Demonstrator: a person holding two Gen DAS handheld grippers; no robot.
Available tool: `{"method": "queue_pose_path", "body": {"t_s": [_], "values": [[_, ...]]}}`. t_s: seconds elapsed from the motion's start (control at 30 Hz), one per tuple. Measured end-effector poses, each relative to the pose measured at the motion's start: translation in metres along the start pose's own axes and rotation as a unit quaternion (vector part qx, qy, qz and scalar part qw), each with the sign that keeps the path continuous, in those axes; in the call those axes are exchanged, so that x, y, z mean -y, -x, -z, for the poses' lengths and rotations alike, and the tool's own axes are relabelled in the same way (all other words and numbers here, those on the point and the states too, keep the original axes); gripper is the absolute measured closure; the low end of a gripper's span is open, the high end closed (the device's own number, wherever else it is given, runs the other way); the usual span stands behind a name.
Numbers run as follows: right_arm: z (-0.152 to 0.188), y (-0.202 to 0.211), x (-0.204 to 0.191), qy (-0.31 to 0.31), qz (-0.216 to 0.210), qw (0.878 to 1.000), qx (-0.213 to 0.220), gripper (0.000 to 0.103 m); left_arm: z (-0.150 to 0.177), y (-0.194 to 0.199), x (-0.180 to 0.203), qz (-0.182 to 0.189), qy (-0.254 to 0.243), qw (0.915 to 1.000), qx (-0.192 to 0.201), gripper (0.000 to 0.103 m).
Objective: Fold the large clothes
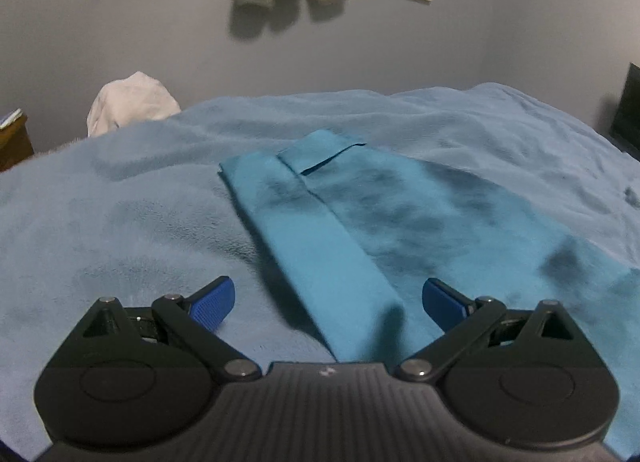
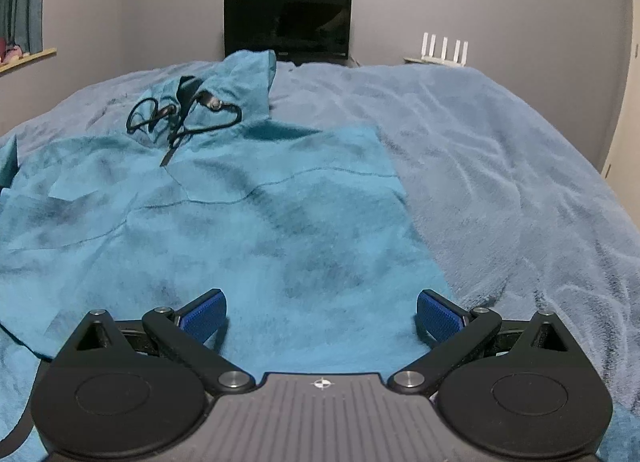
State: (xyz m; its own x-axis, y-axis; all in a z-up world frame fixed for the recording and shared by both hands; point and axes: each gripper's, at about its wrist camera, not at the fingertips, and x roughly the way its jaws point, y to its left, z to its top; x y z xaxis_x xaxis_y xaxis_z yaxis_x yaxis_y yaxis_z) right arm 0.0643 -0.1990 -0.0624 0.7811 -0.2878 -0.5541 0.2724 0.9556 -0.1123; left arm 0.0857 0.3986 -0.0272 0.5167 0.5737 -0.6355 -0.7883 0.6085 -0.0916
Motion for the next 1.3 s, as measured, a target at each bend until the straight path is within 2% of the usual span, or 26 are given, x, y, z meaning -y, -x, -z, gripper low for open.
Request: {"method": "queue_pose_path", "body": {"t_s": [0.1,0.17,0.23,0.33,0.4,0.5,0.57,0.67,0.77,0.87,0.97,1.03,1.07,1.1,1.17,1.23,1.27,1.3], "values": [[0.001,-0.006,-0.001,0.003,0.0,1.0,-0.01,0.0,0.003,-0.016,-0.006,0.001,-0.002,1.0,-0.001,0.002],[0.002,-0.009,-0.004,0.008,0.0,1.0,-0.013,0.0,0.004,-0.027,-0.011,0.02,0.012,0.9996,-0.014,0.003],[0.003,-0.01,-0.006,0.016,-0.003,1.0,-0.014,0.0,0.007,-0.034,-0.019,0.051,0.046,0.9974,-0.023,0.011],[0.004,-0.012,-0.01,0.028,-0.007,0.999,-0.016,0.0,0.008,-0.04,-0.026,0.092,0.079,0.9917,-0.041,0.034],[0.004,-0.012,-0.011,0.034,-0.009,0.999,-0.017,0.0,0.007,-0.042,-0.023,0.112,0.078,0.9894,-0.05,0.07],[0.005,-0.011,-0.01,0.034,-0.011,0.999,-0.015,0.0,0.004,-0.031,-0.017,0.118,0.068,0.9901,-0.032,0.095],[0.005,-0.01,-0.008,0.032,-0.013,0.999,-0.013,0.0,0.0,-0.018,-0.015,0.126,0.069,0.9896,-0.005,0.097],[0.005,-0.009,-0.007,0.03,-0.013,0.999,-0.011,0.0,-0.01,0.013,-0.013,0.158,0.079,0.9831,0.048,0.102],[0.005,-0.008,-0.008,0.032,-0.013,0.999,-0.008,0.0,-0.02,0.049,-0.004,0.215,0.086,0.9686,0.089,0.102],[0.006,-0.006,-0.008,0.034,-0.014,0.999,-0.005,0.0,-0.022,0.087,0.015,0.256,0.044,0.9568,0.132,0.102],[0.006,-0.004,-0.008,0.032,-0.015,0.999,-0.002,0.0,-0.019,0.126,0.039,0.322,0.01,0.9325,0.163,0.103],[0.007,-0.003,-0.006,0.029,-0.015,0.999,0.0,0.0,-0.015,0.15,0.059,0.353,-0.019,0.9173,0.184,0.103],[0.007,-0.003,-0.006,0.028,-0.015,0.999,0.001,0.0,-0.012,0.162,0.068,0.362,-0.034,0.9113,0.193,0.103],[0.007,-0.002,-0.006,0.027,-0.016,1.0,0.001,0.0,-0.009,0.172,0.076,0.364,-0.047,0.9089,0.199,0.103],[0.007,0.0,-0.005,0.025,-0.016,1.0,0.005,0.0,-0.004,0.18,0.086,0.345,-0.059,0.9153,0.199,0.103],[0.007,0.002,-0.004,0.023,-0.017,1.0,0.008,0.0,-0.002,0.169,0.09,0.319,-0.063,0.9293,0.176,0.098],[0.007,0.002,-0.003,0.022,-0.017,1.0,0.009,0.0,-0.001,0.161,0.087,0.304,-0.06,0.937,0.161,0.089],[0.007,0.002,-0.002,0.02,-0.018,1.0,0.009,0.0,-0.002,0.151,0.084,0.285,-0.051,0.9459,0.147,0.067]]}}
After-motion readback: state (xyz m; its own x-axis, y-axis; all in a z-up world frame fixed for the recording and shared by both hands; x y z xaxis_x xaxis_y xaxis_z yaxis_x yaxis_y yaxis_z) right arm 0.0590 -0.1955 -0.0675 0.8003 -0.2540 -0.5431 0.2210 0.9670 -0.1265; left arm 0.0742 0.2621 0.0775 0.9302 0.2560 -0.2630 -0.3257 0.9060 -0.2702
